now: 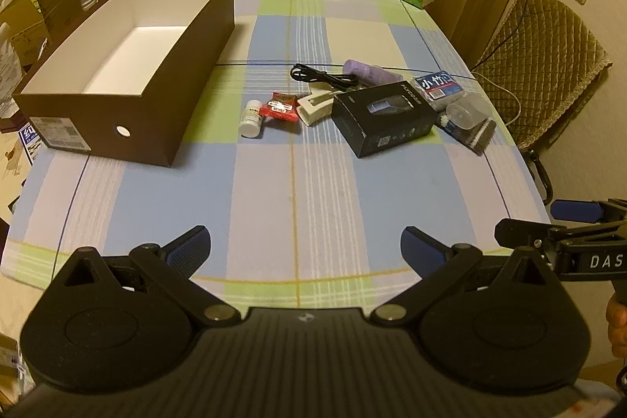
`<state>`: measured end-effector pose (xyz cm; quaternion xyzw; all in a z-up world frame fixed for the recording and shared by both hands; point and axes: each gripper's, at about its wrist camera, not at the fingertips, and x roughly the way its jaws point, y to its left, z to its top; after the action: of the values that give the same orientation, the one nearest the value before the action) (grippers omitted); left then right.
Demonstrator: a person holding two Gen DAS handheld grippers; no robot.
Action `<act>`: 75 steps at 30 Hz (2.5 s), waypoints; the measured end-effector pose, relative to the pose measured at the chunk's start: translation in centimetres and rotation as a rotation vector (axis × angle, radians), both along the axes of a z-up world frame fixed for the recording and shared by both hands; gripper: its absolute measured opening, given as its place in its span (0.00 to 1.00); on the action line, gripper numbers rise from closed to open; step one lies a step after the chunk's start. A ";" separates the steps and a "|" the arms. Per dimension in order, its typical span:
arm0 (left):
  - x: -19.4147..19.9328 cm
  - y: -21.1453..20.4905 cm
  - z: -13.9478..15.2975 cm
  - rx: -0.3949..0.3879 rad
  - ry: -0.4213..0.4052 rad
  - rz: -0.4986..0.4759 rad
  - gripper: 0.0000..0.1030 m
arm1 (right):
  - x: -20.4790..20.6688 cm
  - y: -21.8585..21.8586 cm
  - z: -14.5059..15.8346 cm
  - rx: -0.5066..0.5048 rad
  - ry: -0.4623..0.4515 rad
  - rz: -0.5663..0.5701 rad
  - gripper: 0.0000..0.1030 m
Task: Organize objects
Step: 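Move both tools toward the scattered items on the table, then grasp the white pill bottle with left tool while right tool grasps the clear cup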
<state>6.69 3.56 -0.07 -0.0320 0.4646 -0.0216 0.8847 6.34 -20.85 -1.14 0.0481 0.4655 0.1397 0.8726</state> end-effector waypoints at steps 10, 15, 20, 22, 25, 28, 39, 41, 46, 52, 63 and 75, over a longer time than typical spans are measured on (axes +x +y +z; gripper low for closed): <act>4.0 1.2 -0.1 0.023 -0.006 -0.199 0.99 | 2.5 1.3 -0.5 0.024 0.008 -0.037 0.98; 6.2 1.6 -0.3 0.024 -0.005 -0.237 0.99 | 3.7 1.5 -0.8 0.035 0.008 -0.085 0.98; 8.9 1.9 -0.9 0.023 -0.003 -0.288 0.99 | 5.0 1.4 -1.3 0.039 0.012 -0.161 0.98; 9.9 2.1 -1.0 0.026 -0.006 -0.307 0.99 | 5.3 1.3 -1.4 0.043 0.007 -0.191 0.98; 11.4 2.4 -1.3 0.030 -0.007 -0.341 0.99 | 5.8 1.2 -1.6 0.040 0.004 -0.247 0.98; 12.9 2.5 -1.6 0.036 -0.005 -0.376 0.99 | 6.3 1.1 -1.8 0.045 0.004 -0.296 0.98; 16.6 2.1 -3.1 0.034 0.005 -0.465 0.91 | 7.6 0.0 -2.2 0.053 -0.051 -0.443 0.87; 16.9 1.9 -3.1 0.030 0.000 -0.466 0.91 | 8.3 -0.6 -2.2 0.061 -0.054 -0.454 0.82; 18.1 1.4 -3.4 0.030 -0.005 -0.411 0.91 | 10.6 -3.2 -2.6 0.108 -0.080 -0.474 0.59; 18.9 0.8 -4.0 0.037 0.010 -0.305 0.90 | 13.7 -7.8 -4.5 0.212 -0.033 -0.527 0.52; 19.1 0.9 -6.5 0.065 0.049 -0.142 0.88 | 17.9 -13.5 -9.3 0.465 0.118 -0.615 0.46; 19.4 1.6 -8.6 0.097 0.079 -0.068 0.85 | 19.4 -14.3 -10.5 0.512 0.157 -0.611 0.32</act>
<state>26.14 5.17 -8.64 0.0261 0.5007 -0.0278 0.8648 25.70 -35.11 -11.65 0.4107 0.4453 -0.0189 0.7954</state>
